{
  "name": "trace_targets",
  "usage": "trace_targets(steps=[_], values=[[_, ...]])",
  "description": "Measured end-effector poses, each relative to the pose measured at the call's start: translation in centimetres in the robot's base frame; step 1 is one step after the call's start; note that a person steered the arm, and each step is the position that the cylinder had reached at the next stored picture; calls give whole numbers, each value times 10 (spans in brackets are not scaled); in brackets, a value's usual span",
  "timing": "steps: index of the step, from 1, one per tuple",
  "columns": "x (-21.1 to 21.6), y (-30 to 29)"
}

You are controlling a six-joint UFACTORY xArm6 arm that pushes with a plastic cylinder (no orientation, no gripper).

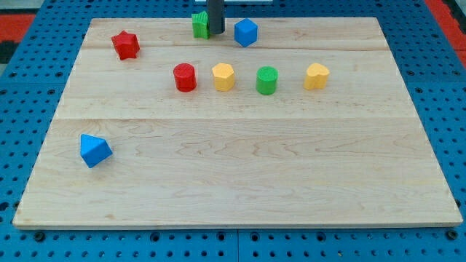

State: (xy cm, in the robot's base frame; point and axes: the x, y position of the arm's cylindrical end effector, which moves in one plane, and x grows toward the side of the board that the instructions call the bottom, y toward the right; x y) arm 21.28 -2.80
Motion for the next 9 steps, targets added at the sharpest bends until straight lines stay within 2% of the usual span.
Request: trace_targets(steps=[1, 2, 3, 4, 5, 7, 9], values=[[10, 34], [37, 89], [39, 148], [13, 100], [-20, 79], [-20, -31], [24, -76]])
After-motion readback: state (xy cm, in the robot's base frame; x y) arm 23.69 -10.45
